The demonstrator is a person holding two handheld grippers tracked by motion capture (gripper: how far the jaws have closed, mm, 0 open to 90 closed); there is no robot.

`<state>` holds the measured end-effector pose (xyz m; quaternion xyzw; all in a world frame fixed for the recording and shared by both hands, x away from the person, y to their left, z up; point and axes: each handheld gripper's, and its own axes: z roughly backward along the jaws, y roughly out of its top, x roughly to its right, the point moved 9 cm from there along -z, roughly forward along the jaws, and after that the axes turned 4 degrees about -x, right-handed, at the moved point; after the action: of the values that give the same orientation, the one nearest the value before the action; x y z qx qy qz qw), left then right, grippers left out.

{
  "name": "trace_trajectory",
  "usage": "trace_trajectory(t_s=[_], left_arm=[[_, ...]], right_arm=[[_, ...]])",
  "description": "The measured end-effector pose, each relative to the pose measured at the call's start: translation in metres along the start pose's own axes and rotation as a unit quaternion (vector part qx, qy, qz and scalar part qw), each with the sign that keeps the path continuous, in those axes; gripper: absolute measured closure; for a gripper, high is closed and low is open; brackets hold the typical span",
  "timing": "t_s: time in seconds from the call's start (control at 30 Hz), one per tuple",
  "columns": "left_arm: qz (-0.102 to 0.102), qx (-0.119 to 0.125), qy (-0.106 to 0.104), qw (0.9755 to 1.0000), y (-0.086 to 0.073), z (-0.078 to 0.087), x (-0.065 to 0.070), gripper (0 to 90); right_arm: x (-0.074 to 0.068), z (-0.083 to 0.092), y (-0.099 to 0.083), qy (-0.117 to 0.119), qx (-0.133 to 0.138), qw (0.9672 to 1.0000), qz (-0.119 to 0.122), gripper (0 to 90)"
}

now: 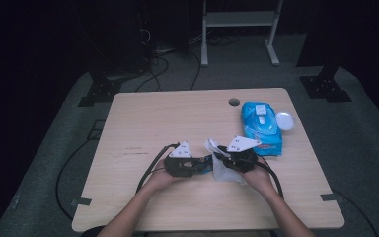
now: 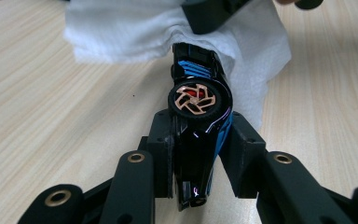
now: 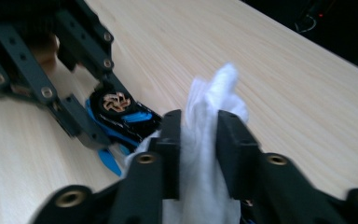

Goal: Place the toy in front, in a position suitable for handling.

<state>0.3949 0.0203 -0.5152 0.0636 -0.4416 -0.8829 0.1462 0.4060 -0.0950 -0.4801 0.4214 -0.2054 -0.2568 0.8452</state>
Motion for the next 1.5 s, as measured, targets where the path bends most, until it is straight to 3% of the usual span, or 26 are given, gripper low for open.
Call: trace_trajectory(t_s=[0.07,0.1,0.17,0.33,0.43,0.5,0.63,0.73,0.83,0.87,0.9,0.93,1.03,1.2,1.27,1.37,1.4,1.5], left_arm=[[-0.001,0.000,0.000,1.0000,0.000,0.000,0.000,66.7],[0.000,0.001,0.000,1.0000,0.000,0.000,0.000,66.9],[-0.002,0.001,0.002,1.0000,0.000,0.001,0.000,67.1],[-0.008,0.000,0.003,1.0000,-0.001,0.002,0.001,67.4],[-0.008,0.001,0.002,1.0000,-0.001,0.002,0.001,67.3],[-0.008,0.002,0.002,1.0000,-0.001,0.002,0.001,67.3],[-0.007,0.002,0.001,1.0000,-0.002,0.002,0.000,67.2],[-0.008,0.000,0.003,1.0000,-0.003,0.004,-0.001,67.3],[-0.009,0.001,0.003,1.0000,-0.003,0.004,-0.002,67.3],[-0.009,0.002,0.004,1.0000,-0.003,0.004,-0.002,67.2],[-0.009,0.002,0.003,1.0000,-0.003,0.004,-0.002,67.2],[-0.007,0.000,0.003,1.0000,-0.003,0.005,-0.002,67.2],[-0.007,0.004,0.002,1.0000,-0.003,0.004,-0.003,67.1],[-0.009,0.000,0.005,0.9999,-0.003,0.004,-0.004,67.2],[-0.010,-0.002,0.006,0.9999,-0.003,0.006,-0.006,67.2],[-0.013,0.000,0.009,0.9999,-0.004,0.007,-0.007,67.7],[-0.011,0.000,0.010,0.9999,-0.004,0.008,-0.008,68.0],[-0.006,0.003,0.009,0.9999,-0.004,0.008,-0.011,68.2]], right_arm=[[0.002,0.001,-0.002,0.005,0.005,0.9998,-0.016,84.3],[0.004,0.001,-0.002,0.004,0.006,0.9999,-0.015,85.3],[0.005,0.003,-0.003,0.002,0.002,0.9999,-0.012,85.8],[0.027,0.015,-0.014,-0.047,-0.024,0.9986,-0.002,86.4],[0.035,0.022,-0.021,-0.040,-0.022,0.9985,-0.030,86.4],[0.034,0.023,-0.020,-0.040,-0.022,0.9985,-0.032,86.4],[0.015,0.016,-0.010,-0.003,-0.007,0.9995,-0.029,86.4],[0.011,0.012,-0.007,-0.010,-0.014,0.9998,-0.006,86.3],[0.025,0.015,-0.014,-0.024,-0.017,0.9994,-0.020,86.4],[0.030,0.018,-0.017,-0.022,-0.012,0.9989,-0.039,86.4],[0.037,0.021,-0.021,-0.032,-0.019,0.9982,-0.047,86.4],[0.043,0.024,-0.026,-0.048,-0.031,0.9975,-0.041,86.4],[0.044,0.030,-0.024,-0.023,-0.013,0.9971,-0.072,86.4],[0.023,0.022,-0.007,0.013,-0.001,0.9988,-0.048,86.3],[0.019,0.016,-0.009,0.013,-0.011,0.9990,-0.042,86.3],[0.027,0.015,-0.014,0.012,-0.008,0.9981,-0.060,86.3],[0.028,0.015,-0.013,0.005,-0.011,0.9983,-0.056,86.3],[0.020,0.012,-0.007,0.015,-0.013,0.9985,-0.050,86.4]])
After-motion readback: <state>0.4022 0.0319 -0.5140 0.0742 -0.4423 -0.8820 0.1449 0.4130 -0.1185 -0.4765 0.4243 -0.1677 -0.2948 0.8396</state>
